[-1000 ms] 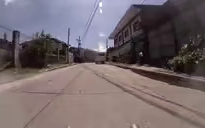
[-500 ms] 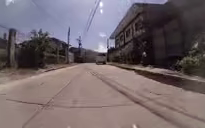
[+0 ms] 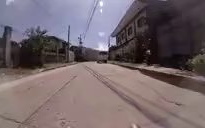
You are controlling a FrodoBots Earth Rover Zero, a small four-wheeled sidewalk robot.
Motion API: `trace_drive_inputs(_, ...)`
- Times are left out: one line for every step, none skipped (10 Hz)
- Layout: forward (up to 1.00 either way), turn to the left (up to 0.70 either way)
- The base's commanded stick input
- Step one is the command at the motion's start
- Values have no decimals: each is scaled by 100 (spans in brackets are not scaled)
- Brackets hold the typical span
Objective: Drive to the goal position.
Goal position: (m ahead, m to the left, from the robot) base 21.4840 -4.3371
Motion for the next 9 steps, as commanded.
trace_drive_inputs(100, 0)
trace_drive_inputs(100, 0)
trace_drive_inputs(100, 0)
trace_drive_inputs(100, 0)
trace_drive_inputs(100, -27)
trace_drive_inputs(100, -27)
trace_drive_inputs(100, -27)
trace_drive_inputs(100, -27)
trace_drive_inputs(100, -27)
